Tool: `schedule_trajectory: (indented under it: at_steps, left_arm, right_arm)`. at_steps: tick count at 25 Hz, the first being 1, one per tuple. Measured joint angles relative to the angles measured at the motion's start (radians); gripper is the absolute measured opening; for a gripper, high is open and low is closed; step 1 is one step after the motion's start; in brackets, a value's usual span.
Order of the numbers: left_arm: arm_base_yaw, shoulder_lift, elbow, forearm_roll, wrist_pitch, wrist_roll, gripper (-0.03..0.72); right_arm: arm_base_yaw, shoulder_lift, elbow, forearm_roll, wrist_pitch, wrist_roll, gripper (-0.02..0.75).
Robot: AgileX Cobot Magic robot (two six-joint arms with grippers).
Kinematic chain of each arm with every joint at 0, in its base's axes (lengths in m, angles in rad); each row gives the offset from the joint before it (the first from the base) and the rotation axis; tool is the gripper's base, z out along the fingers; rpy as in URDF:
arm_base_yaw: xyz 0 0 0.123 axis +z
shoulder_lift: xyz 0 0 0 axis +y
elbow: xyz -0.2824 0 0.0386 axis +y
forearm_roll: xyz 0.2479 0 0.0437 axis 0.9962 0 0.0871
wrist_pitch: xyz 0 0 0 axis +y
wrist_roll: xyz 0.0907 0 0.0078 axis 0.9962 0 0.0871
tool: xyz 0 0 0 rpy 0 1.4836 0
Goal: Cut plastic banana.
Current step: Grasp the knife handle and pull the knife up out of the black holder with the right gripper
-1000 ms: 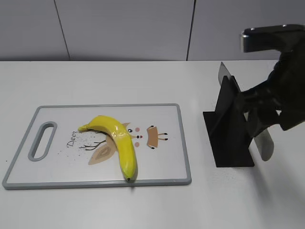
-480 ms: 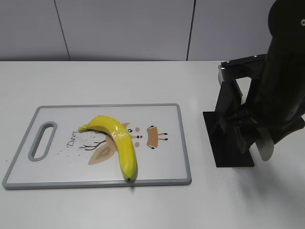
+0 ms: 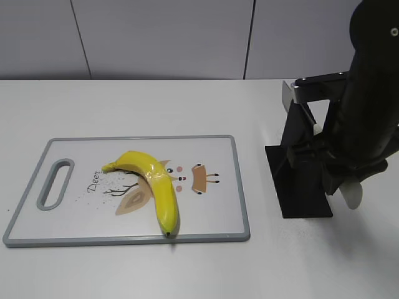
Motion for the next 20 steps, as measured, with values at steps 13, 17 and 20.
schedule_trajectory:
  at_steps: [13, 17, 20]
  left_arm:
    - [0.000, 0.000, 0.000, 0.001, 0.000, 0.000, 0.438]
    - [0.000, 0.000, 0.000, 0.001, 0.000, 0.000, 0.438]
    - [0.000, 0.000, 0.000, 0.001, 0.000, 0.000, 0.437]
  right_arm:
    - [-0.003, -0.117, 0.000, -0.004, -0.010, 0.022, 0.190]
    - [-0.003, -0.199, 0.000, -0.050, -0.009, 0.057, 0.190]
    - [-0.003, -0.265, 0.000, -0.073, -0.010, 0.068, 0.189]
